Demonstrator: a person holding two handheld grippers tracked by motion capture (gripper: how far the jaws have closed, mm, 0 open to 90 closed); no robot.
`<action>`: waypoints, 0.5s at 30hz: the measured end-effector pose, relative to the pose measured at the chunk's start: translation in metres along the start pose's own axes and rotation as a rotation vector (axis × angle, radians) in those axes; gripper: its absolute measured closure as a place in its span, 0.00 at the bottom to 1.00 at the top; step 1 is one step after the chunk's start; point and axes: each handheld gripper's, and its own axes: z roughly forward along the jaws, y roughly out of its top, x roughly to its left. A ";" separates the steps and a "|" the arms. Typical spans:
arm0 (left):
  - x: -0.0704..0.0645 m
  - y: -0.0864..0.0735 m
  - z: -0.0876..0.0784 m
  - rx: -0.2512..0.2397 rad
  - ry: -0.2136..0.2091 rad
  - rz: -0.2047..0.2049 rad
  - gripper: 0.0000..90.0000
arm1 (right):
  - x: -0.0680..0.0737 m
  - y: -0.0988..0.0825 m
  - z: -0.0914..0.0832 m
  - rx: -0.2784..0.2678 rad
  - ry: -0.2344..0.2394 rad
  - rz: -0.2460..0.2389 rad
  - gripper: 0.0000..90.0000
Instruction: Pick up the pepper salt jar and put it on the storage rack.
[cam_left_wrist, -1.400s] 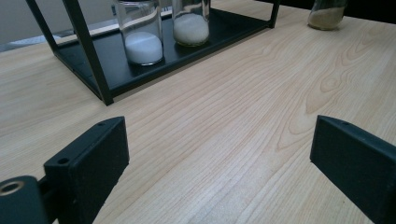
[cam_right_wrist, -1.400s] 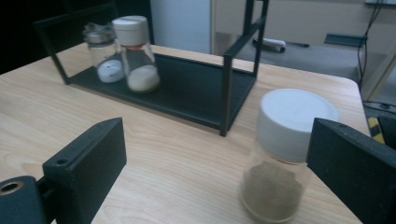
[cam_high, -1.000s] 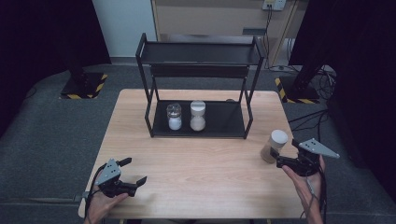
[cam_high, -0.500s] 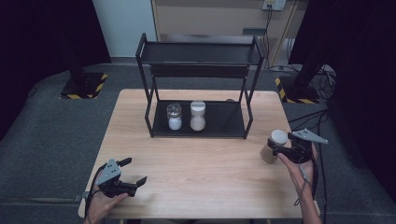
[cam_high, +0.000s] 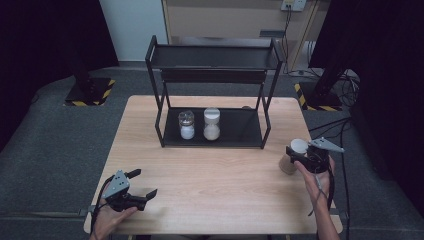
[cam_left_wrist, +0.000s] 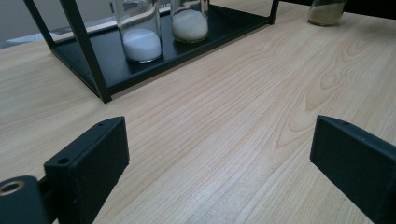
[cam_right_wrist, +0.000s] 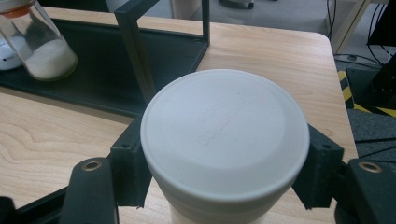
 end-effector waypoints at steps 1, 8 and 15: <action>0.000 0.000 0.000 0.001 0.001 0.000 0.04 | 0.001 0.000 -0.001 -0.001 -0.002 -0.005 0.37; 0.000 0.001 0.000 0.004 0.000 0.002 0.04 | 0.008 0.013 -0.010 0.005 0.053 -0.061 0.37; 0.000 0.001 0.000 0.004 0.000 0.003 0.04 | 0.021 0.028 -0.011 0.022 0.131 -0.107 0.37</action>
